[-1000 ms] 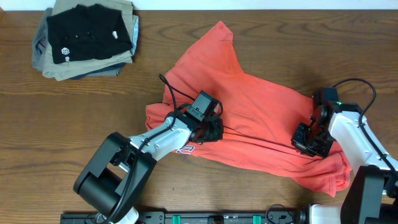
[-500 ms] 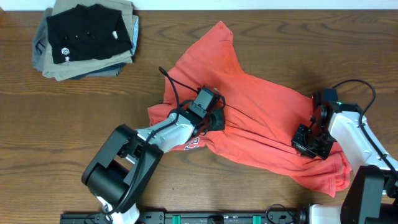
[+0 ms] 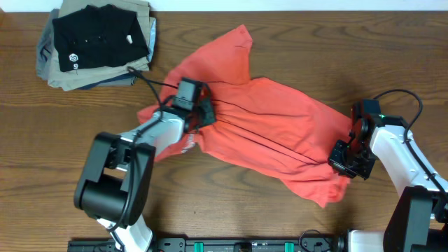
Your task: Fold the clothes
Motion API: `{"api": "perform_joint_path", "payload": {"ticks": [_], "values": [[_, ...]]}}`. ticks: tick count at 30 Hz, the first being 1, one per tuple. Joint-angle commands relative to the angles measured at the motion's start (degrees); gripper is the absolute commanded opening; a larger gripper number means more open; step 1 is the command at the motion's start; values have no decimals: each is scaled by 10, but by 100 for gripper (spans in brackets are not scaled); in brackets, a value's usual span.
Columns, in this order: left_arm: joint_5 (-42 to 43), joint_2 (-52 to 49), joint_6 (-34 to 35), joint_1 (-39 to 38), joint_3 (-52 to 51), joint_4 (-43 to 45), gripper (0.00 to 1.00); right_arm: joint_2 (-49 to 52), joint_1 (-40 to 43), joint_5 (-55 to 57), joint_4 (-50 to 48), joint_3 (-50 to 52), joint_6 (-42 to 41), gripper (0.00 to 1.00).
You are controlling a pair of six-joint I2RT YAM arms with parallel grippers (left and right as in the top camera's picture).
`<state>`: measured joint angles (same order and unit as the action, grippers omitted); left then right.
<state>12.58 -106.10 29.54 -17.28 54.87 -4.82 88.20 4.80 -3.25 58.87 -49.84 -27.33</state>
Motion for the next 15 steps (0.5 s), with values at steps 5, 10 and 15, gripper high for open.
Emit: {"api": "perform_joint_path", "payload": {"ticks": [5, 10, 15], "values": [[-51, 79, -60, 24, -24, -53, 25, -8, -4, -19, -24, -7, 9, 8], [-52, 172, -65, 25, -24, -92, 35, -8, -9, -124, -39, -7, 86, 6], [-67, 217, -66, 25, -24, -145, 42, -8, -40, -163, -42, -7, 107, 8]]}}
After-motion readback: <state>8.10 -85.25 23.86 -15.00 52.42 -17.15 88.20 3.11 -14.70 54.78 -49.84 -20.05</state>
